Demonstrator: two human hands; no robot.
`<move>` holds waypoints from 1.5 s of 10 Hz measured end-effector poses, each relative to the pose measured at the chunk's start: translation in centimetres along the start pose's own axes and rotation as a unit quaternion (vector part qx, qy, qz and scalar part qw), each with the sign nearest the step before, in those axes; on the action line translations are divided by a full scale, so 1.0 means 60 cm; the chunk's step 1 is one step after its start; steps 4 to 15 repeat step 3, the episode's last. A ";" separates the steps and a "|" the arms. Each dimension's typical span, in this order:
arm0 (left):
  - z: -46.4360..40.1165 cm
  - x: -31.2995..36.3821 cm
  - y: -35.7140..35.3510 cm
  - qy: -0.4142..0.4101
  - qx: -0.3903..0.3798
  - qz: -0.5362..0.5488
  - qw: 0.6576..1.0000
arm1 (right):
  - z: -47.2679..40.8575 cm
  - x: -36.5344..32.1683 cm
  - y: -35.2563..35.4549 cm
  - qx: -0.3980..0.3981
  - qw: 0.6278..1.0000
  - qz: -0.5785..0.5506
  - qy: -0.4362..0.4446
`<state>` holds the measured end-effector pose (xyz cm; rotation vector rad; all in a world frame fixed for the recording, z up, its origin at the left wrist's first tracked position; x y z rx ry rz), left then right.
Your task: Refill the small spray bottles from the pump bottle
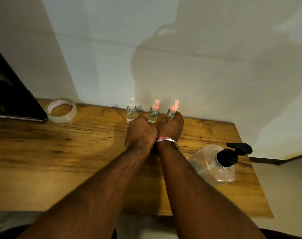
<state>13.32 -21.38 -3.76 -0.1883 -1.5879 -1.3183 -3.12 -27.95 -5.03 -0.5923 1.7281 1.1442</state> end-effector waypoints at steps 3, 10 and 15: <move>0.009 -0.013 -0.001 0.002 0.003 0.027 1.000 | 0.018 0.018 0.000 -0.031 0.997 0.029 -0.058; 0.009 -0.013 -0.001 0.002 0.003 0.027 1.000 | 0.018 0.018 0.000 -0.031 0.997 0.029 -0.058; 0.009 -0.013 -0.001 0.002 0.003 0.027 1.000 | 0.018 0.018 0.000 -0.031 0.997 0.029 -0.058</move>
Point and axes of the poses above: each hand's wrist, its own z-axis away from the middle knuckle, its own y-axis out of the back of the hand, x = y × z, the point moved 10 cm from there along -z, towards the middle knuckle
